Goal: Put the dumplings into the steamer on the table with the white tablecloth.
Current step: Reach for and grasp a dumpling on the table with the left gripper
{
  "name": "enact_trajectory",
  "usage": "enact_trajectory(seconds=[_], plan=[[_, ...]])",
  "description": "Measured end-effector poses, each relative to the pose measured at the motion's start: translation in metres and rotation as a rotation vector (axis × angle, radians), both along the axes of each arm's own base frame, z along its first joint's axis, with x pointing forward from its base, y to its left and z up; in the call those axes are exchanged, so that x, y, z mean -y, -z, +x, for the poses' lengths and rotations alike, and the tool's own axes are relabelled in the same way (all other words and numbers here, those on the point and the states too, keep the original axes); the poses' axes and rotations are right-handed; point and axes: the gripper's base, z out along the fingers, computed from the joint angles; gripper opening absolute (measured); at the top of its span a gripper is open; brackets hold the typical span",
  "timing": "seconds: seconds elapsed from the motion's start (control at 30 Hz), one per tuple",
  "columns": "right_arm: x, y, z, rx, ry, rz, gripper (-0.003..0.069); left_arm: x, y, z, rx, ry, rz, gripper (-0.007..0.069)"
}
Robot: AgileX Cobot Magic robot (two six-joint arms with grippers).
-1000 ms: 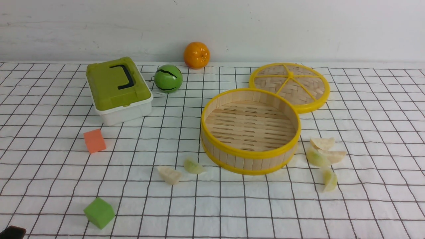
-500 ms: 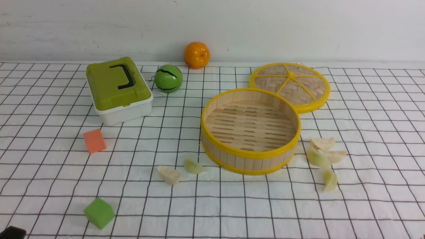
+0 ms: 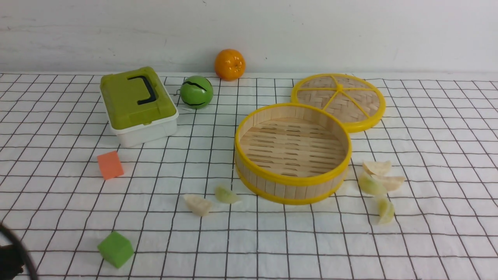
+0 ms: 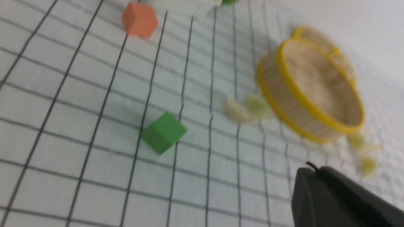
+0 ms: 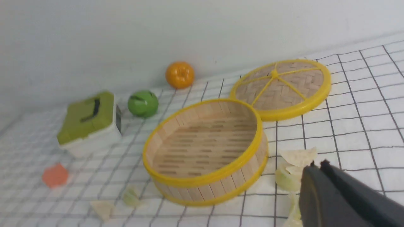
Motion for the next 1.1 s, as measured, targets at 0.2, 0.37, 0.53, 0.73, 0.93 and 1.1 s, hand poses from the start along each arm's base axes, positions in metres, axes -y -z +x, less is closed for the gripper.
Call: enact_trajectory(seconds=[0.2, 0.37, 0.53, 0.73, 0.93, 1.1], plan=[[-0.013, -0.024, 0.046, -0.197, -0.217, -0.119, -0.0020, 0.007, -0.023, 0.041, -0.267, 0.221, 0.178, -0.0013], [-0.022, -0.025, 0.077, -0.375, -0.331, -0.232, -0.0015, 0.032, -0.032, 0.084, -0.373, 0.404, 0.337, -0.0011], [-0.022, -0.024, 0.103, -0.569, -0.295, -0.306, -0.0012, 0.076, -0.022, 0.135, -0.459, 0.504, 0.497, 0.0099], [-0.021, -0.024, 0.111, -0.622, -0.266, -0.316, -0.0009, 0.123, 0.007, 0.191, -0.570, 0.516, 0.517, 0.0394], [-0.021, -0.024, 0.109, -0.641, -0.277, -0.318, -0.0004, 0.154, 0.049, 0.241, -0.649, 0.516, 0.433, 0.0591], [-0.022, -0.024, 0.108, -0.645, -0.280, -0.314, -0.0003, 0.163, 0.084, 0.273, -0.647, 0.482, 0.395, 0.0600]])
